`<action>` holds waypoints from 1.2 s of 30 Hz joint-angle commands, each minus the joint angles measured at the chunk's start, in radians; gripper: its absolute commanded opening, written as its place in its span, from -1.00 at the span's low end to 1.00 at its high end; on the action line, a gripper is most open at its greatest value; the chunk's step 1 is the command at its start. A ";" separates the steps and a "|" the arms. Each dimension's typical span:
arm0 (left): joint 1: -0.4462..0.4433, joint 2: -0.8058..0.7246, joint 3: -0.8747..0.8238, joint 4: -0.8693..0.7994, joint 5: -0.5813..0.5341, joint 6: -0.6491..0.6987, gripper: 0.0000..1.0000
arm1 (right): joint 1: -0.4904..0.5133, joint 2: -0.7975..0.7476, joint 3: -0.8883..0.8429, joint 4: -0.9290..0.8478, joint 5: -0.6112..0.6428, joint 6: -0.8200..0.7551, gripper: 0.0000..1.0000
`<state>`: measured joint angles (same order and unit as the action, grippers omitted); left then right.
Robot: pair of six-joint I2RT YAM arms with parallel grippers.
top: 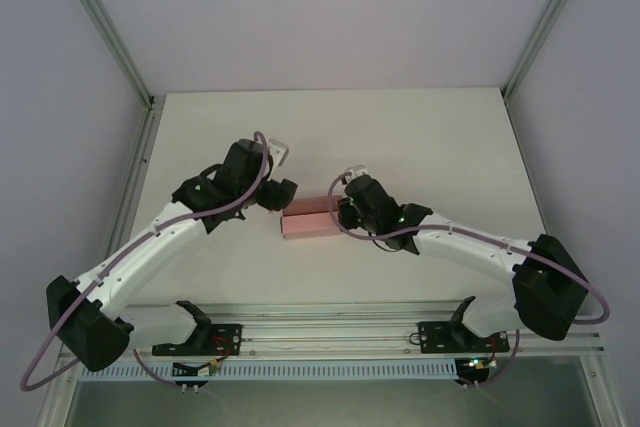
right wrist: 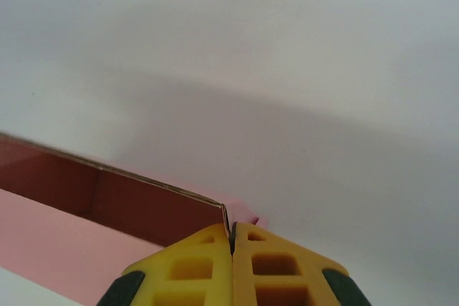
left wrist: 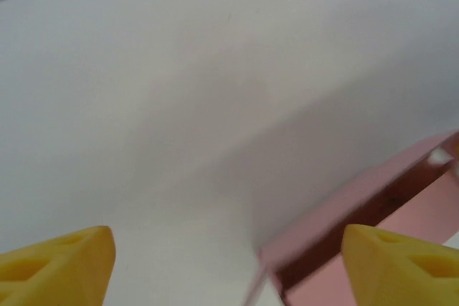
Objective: Assemble paper box
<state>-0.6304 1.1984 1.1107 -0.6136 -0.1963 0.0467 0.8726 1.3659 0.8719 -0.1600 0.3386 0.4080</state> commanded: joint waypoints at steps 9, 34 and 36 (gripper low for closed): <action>0.006 0.038 -0.108 0.030 0.127 -0.012 0.36 | 0.008 0.065 0.072 -0.098 0.020 0.012 -1.00; -0.033 0.244 -0.278 0.481 0.396 -0.143 -0.53 | 0.005 0.137 0.168 -0.102 -0.180 0.096 -1.00; -0.046 0.267 -0.295 0.543 0.428 -0.164 -0.55 | 0.006 0.150 0.186 -0.102 -0.174 0.102 -1.00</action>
<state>-0.6495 1.4387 0.8116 -0.1913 0.1917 -0.0792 0.8707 1.4979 1.0218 -0.2714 0.2222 0.4828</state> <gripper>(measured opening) 0.231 0.050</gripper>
